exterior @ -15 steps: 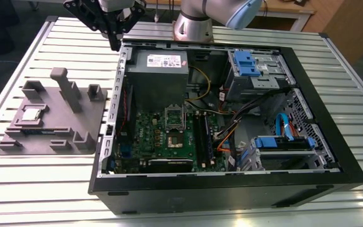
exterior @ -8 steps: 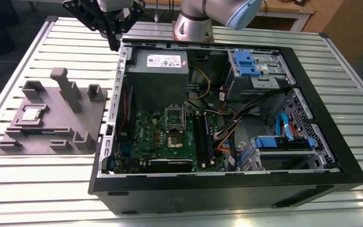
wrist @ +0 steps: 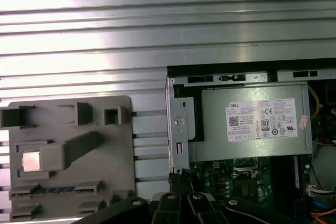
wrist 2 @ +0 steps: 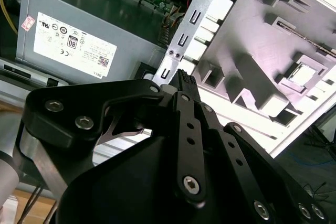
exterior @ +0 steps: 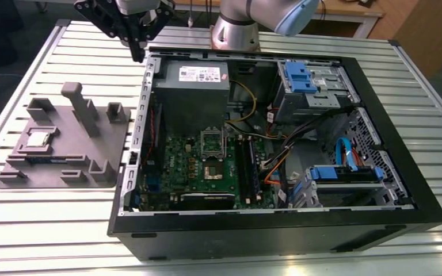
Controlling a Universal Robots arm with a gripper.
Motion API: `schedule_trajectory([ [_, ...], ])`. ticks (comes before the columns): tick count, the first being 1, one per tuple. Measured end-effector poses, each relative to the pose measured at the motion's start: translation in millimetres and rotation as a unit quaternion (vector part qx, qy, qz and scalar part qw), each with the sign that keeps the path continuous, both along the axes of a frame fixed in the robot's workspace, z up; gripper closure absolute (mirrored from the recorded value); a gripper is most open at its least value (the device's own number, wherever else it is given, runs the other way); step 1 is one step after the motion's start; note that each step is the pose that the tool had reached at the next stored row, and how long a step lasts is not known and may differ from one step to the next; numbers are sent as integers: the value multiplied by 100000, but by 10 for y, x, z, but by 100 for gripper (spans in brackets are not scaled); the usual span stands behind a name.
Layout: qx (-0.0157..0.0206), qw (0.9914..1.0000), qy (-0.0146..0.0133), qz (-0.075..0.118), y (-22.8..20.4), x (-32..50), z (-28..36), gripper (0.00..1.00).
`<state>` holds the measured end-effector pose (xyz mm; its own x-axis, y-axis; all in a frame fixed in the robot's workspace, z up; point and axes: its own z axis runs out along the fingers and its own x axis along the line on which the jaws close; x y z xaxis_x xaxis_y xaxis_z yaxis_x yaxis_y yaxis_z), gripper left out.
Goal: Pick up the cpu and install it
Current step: 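Reach for the cpu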
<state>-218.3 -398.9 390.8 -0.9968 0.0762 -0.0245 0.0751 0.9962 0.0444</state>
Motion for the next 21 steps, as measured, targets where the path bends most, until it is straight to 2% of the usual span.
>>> schedule_trajectory([
  [21, -2, 100000, 2, -1, 0, -61, -4, 89],
])
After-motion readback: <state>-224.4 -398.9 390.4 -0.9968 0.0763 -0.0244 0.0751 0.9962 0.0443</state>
